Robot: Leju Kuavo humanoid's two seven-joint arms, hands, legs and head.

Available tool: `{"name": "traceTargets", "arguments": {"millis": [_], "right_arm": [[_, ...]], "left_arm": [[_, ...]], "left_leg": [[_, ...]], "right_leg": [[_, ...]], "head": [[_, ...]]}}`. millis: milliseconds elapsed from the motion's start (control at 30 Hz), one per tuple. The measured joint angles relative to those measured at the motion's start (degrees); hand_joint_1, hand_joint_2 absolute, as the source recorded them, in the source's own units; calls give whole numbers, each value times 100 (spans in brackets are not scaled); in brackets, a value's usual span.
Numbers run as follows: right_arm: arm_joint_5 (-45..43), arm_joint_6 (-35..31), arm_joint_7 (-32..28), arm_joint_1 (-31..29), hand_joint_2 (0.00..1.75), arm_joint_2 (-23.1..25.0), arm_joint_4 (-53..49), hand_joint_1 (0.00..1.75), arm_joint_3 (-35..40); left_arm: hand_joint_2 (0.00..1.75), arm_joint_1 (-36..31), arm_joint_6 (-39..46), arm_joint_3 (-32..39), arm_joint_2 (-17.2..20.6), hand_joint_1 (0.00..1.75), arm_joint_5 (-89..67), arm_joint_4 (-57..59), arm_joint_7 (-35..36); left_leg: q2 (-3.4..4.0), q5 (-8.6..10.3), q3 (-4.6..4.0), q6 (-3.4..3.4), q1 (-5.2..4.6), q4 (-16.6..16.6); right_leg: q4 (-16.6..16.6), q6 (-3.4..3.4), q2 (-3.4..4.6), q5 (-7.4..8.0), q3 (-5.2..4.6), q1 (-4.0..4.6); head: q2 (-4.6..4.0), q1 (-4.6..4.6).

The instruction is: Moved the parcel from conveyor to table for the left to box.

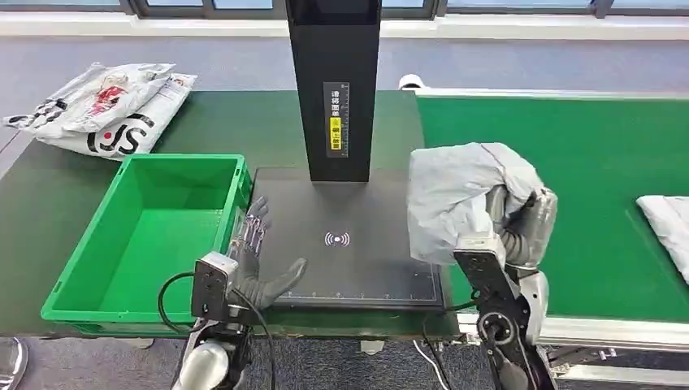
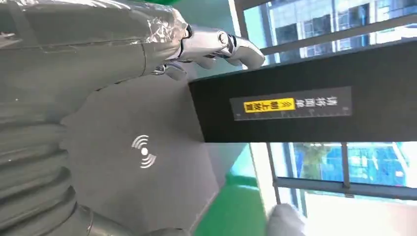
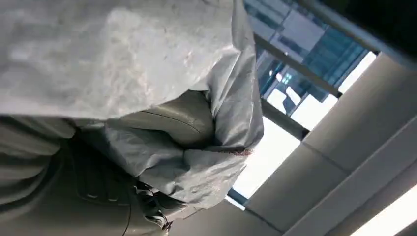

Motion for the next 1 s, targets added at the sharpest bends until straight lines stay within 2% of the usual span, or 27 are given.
{"name": "traceTargets", "arguments": {"millis": [167,433,800,1000], "right_arm": [[-15,39,57,-215,175,-24,286,175,184],[-120,142,212,-771,175,-41,1448,175,603],[-120,140,212,-782,175,-42,1467,175,610],[-114,133,221,-955,175,-37,1958,175,789]], "left_arm": [[175,-59,-29,-4,2,0,26,74,-9],[175,-404,-103,-96,18,0,170,275,-11],[175,-411,-103,-96,20,0,173,280,-11],[175,-486,-103,-98,26,0,212,385,-13]], "left_leg": [[0,1,-1,-1,0,0],[-3,7,-3,-5,0,0],[-3,7,-3,-5,0,0],[-8,7,-12,-5,0,0]], "right_leg": [[1,-1,0,0,-2,1],[3,-4,0,4,-2,1],[3,-4,0,4,-2,1],[3,-4,0,4,-12,0]], "head": [[-2,0],[0,0],[-2,0],[0,0]]}}
